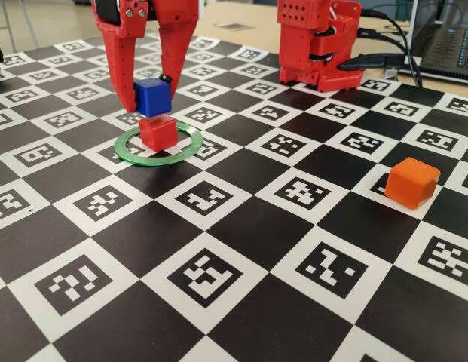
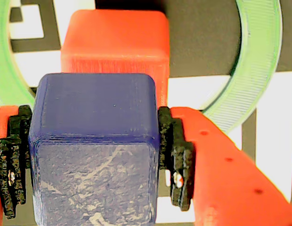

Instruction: Grab the red cube then put it in the green circle then put the blue cube on top and finally the orange cube on top

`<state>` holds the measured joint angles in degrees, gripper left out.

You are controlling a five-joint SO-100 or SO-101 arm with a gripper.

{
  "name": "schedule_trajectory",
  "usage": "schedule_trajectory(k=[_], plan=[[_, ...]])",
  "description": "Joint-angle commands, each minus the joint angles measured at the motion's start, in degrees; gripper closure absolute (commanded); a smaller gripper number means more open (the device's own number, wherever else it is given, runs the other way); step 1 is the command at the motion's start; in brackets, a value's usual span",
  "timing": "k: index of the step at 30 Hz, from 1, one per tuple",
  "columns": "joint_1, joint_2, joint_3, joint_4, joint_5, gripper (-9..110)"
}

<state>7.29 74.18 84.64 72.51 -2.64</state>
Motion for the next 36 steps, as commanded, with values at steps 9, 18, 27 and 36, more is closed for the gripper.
schedule_trajectory(k=[9, 18, 27, 36], plan=[[0.1, 4.7, -1.1, -0.4, -0.8, 97], [0.2, 4.1, -0.3, -0.7, -1.1, 97], [-0.2, 4.0, 1.1, -1.6, -0.8, 97], [-0.4, 3.9, 1.3, -1.9, -0.4, 97]])
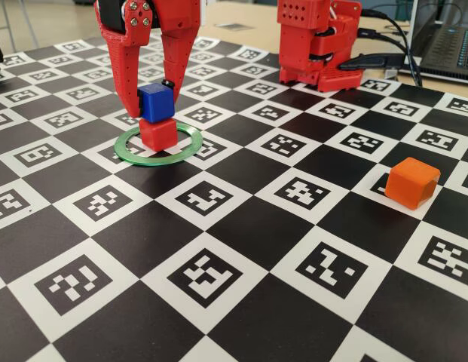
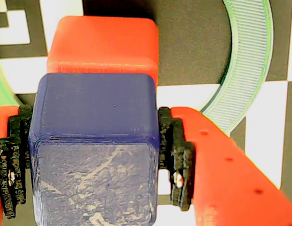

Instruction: Grab the red cube then put it in the green circle then put the blue cube on top and finally the orange cube on top

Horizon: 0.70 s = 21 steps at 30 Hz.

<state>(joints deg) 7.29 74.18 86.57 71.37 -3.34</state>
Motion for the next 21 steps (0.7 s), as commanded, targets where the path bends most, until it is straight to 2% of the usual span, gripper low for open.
schedule_trajectory(k=[1, 16, 21], plan=[[-0.4, 3.9, -0.6, -0.9, 0.4, 97], [-0.9, 3.3, 0.4, -1.8, 0.9, 97], [-0.5, 3.2, 0.2, -1.1, 2.0, 91]])
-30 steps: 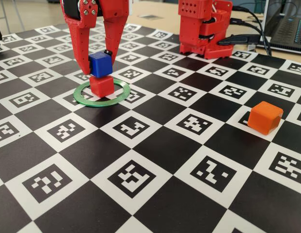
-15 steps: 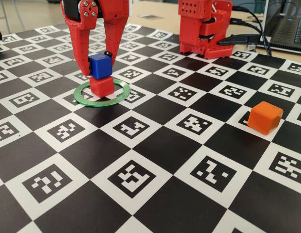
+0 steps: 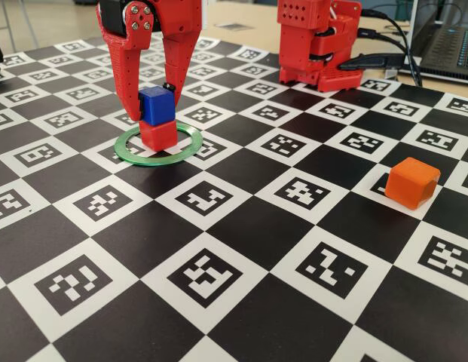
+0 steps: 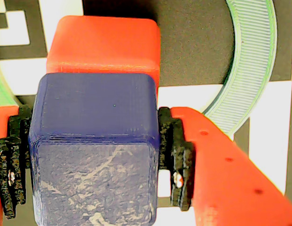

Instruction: Grab the red cube then put it in the green circle then put the blue cube on top and finally the orange cube on top

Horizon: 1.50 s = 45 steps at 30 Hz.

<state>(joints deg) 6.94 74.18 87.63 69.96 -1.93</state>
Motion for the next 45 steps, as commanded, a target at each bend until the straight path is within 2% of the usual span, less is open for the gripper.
schedule_trajectory(k=[1, 7, 13, 28, 36, 45], plan=[[-0.2, 3.2, -0.9, 0.4, 0.6, 89], [0.0, 2.9, -0.9, 1.1, 1.0, 70], [0.0, 2.9, -0.9, 1.7, 1.0, 63], [0.1, 7.9, -4.9, 8.9, 1.2, 55], [0.4, 10.7, -13.3, 19.2, 1.7, 55], [-2.2, 9.5, -30.1, 32.7, 8.5, 55]])
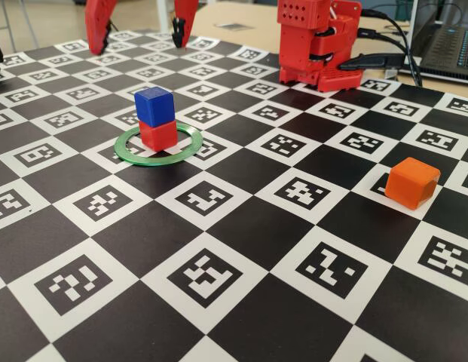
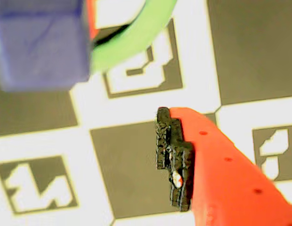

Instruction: Grab the red cube then put it in the green circle then put the blue cube on top and finally the orange cube on top

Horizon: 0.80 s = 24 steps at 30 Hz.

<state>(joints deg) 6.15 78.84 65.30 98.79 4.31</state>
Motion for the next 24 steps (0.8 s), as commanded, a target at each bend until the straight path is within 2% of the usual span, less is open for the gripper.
schedule_trajectory(k=[1, 19, 24], plan=[[-2.1, 4.8, -8.9, 4.6, 3.7, 55], [-24.8, 8.1, -8.9, 6.6, 27.2, 56], [-31.6, 6.4, -8.8, 5.6, 29.7, 56]])
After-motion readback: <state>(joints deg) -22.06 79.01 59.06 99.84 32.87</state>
